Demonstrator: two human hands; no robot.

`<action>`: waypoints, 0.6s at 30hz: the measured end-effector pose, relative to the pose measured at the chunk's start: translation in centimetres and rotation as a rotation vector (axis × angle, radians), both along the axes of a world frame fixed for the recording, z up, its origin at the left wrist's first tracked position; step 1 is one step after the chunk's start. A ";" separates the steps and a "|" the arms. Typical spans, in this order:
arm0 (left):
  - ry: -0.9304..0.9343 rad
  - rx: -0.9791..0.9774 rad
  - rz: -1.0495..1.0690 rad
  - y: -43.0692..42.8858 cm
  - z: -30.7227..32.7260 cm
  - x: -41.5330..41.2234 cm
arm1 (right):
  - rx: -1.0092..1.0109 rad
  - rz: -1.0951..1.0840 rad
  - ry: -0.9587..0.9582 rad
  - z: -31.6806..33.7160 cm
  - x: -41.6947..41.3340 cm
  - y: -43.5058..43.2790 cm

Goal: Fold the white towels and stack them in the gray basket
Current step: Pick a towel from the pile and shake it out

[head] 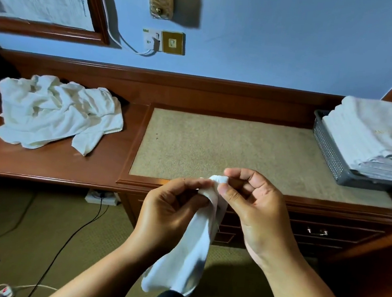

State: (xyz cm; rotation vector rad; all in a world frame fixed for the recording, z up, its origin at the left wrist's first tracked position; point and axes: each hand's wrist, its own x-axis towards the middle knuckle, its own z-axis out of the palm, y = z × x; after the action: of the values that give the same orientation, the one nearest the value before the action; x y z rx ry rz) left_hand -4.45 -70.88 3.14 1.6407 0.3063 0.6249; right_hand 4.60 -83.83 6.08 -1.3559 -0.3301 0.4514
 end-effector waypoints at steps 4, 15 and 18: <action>-0.056 0.059 0.045 0.2 0.3 0.0 | -0.045 0.001 -0.070 0.5 0.0 0.1; 0.096 -0.049 -0.132 1.5 1.7 0.8 | -0.071 0.122 -0.187 0.9 0.6 -1.0; 0.174 0.084 -0.243 2.3 2.2 1.0 | -0.053 0.128 -0.177 0.5 0.8 -1.6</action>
State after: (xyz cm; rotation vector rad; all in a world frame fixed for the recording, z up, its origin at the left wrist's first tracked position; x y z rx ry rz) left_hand -3.46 -68.60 5.38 1.7841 0.2043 0.3155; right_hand 5.35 -85.42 6.57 -1.4348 -0.5565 0.4502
